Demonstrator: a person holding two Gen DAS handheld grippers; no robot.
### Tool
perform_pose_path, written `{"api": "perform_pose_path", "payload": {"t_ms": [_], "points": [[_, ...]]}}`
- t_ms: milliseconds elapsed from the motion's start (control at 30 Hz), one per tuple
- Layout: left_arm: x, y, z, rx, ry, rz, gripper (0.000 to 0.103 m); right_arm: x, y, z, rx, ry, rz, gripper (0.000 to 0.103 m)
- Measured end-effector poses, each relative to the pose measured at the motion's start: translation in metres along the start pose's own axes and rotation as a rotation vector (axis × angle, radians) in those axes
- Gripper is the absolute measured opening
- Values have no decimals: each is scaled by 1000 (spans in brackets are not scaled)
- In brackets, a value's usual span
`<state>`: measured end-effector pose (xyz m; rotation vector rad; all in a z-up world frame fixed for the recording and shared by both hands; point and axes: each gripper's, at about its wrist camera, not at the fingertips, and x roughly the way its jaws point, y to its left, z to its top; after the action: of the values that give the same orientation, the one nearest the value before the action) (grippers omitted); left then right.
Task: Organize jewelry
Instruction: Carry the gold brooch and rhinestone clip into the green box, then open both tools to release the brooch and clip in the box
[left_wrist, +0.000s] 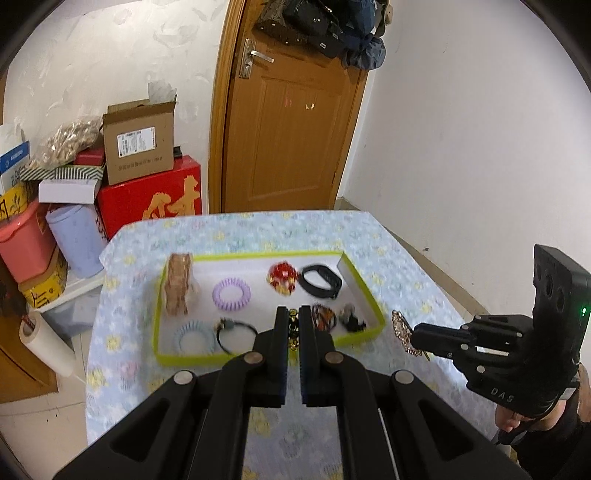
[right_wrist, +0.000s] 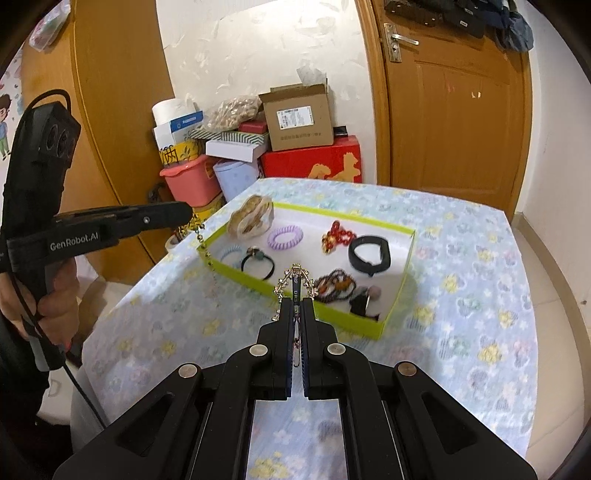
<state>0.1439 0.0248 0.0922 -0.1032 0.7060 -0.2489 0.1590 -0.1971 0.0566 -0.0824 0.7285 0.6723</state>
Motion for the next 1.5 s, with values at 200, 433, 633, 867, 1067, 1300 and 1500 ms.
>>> {"api": "perform_pose_path", "payload": {"t_ms": [200, 433, 633, 867, 1067, 1300, 1500], "points": [[14, 1, 25, 12, -7, 1, 5, 11, -10, 17, -11, -5, -15, 3], [42, 1, 38, 18, 10, -11, 5, 32, -30, 33, 5, 8, -37, 3], [76, 8, 34, -10, 52, -33, 5, 56, -42, 40, 21, 38, -42, 3], [120, 17, 10, -31, 148, -38, 5, 86, -50, 40, 34, 79, -26, 3], [142, 23, -7, -49, 199, -41, 5, 110, -49, 41, 30, 112, -12, 3], [150, 26, -13, -48, 206, -40, 5, 137, -52, 40, 29, 155, -11, 3], [151, 28, -15, -42, 204, -38, 6, 152, -53, 42, 22, 178, -9, 3]]}}
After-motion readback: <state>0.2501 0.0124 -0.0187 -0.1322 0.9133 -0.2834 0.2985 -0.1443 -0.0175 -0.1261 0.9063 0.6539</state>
